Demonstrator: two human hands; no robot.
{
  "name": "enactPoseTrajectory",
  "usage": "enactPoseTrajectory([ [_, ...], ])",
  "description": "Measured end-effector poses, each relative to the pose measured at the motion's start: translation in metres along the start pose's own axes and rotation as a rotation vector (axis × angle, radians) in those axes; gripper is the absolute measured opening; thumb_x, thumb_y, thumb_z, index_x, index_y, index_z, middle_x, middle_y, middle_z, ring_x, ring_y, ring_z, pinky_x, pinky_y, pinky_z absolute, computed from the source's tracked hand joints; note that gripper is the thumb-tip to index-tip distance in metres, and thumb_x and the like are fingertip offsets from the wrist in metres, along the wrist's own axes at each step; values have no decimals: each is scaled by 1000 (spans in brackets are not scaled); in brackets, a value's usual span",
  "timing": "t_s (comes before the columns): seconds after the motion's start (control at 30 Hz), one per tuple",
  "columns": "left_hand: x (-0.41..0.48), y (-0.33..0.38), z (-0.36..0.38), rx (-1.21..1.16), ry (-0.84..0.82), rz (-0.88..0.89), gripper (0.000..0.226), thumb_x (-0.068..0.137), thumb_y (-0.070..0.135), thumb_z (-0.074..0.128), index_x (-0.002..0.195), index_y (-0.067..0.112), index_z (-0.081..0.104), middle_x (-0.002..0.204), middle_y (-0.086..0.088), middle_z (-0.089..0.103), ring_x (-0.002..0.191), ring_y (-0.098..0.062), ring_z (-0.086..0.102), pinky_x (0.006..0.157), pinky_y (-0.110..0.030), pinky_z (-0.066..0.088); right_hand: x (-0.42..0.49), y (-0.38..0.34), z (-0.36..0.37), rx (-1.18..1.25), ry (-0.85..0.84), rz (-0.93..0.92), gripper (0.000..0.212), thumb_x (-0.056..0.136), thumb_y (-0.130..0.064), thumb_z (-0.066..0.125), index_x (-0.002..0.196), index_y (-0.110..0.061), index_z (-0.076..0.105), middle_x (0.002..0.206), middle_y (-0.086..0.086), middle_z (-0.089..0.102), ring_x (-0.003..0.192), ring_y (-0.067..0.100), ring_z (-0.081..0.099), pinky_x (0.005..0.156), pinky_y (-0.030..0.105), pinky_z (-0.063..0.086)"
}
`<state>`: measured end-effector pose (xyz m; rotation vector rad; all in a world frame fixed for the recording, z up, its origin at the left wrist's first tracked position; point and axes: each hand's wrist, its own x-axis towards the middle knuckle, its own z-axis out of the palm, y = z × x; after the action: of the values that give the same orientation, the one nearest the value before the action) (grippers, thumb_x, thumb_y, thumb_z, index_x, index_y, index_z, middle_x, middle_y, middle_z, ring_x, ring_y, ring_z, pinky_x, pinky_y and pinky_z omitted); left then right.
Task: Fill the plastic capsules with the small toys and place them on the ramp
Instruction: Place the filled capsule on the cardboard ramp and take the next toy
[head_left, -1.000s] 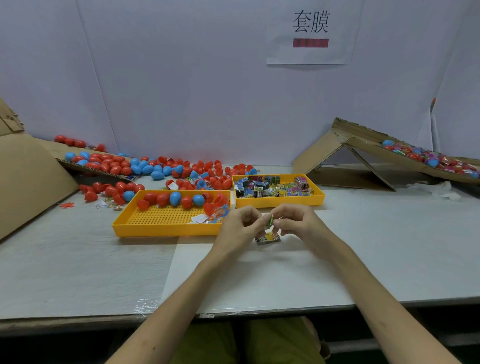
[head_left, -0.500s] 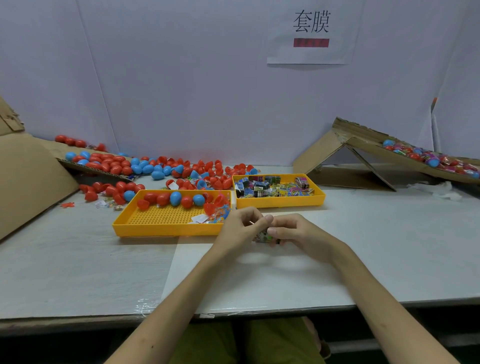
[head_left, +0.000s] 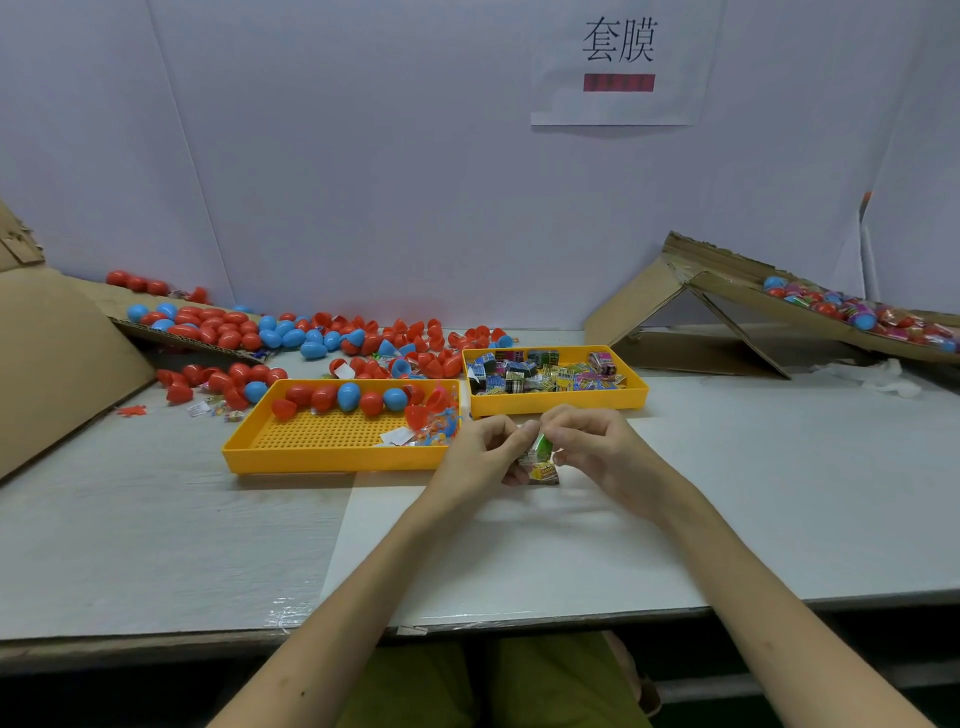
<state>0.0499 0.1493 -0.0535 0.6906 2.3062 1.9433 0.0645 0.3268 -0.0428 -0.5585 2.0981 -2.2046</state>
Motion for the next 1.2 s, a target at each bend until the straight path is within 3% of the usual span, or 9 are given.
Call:
enactPoseTrajectory([
  [0.17,0,1,2,1,-43,5,32,98,34,58,71,17,55,61,8,63,62,-8,63,60,-19,50,-1,-1,-1,86,-22,-16,14,82,-13,64,75,-5,74,88,13,62,89,32,50,79,37,43],
  [0.3,-2,3,3,15,-65,18,33,100,34,56,71,18,55,64,9,62,61,-5,61,55,-13,43,0,-2,0,139,-50,-10,16,82,-11,61,74,-5,74,88,16,60,96,36,47,88,48,38],
  [0.4,-2,4,3,-4,-68,31,33,101,34,55,76,12,56,75,-9,61,61,-7,60,54,-11,42,-1,-3,1,161,-57,-22,18,82,-10,60,71,-8,74,90,11,63,94,30,56,88,42,45],
  [0.5,-2,5,3,-16,-73,45,34,100,34,55,77,10,58,78,-15,60,63,-10,59,55,-11,42,-1,-4,2,206,-64,-29,19,81,-8,59,67,-6,72,91,11,61,92,26,59,86,37,50],
  [0.67,-2,6,6,-52,-83,36,35,101,31,55,70,16,55,66,1,55,61,-8,56,53,-10,41,0,-2,2,264,-55,-23,16,78,-7,60,63,-6,65,90,12,54,91,28,52,86,41,45],
  [0.77,-2,7,7,-62,-88,50,35,99,35,54,74,11,56,68,-1,55,61,-7,55,55,-12,42,1,-3,3,284,-73,-22,13,76,-12,65,64,-8,63,86,11,54,87,27,52,83,39,46],
  [0.97,-5,8,7,-60,-103,82,39,93,43,52,72,11,52,64,6,48,66,-15,51,66,-25,43,1,-2,4,211,-79,28,17,75,-24,70,75,-7,67,81,13,56,84,29,56,78,35,51],
  [1.1,-5,5,7,-56,-101,68,36,104,28,46,94,-1,65,66,16,57,62,3,57,58,-12,44,1,-3,4,141,-68,55,16,79,-27,70,76,-12,70,76,8,57,80,22,56,75,32,46],
  [1.2,-6,6,5,-22,-96,72,35,109,17,37,91,21,66,64,22,62,64,5,60,55,-6,42,0,-2,5,158,-87,50,17,90,-18,61,82,-10,74,78,6,66,76,16,64,68,24,52],
])
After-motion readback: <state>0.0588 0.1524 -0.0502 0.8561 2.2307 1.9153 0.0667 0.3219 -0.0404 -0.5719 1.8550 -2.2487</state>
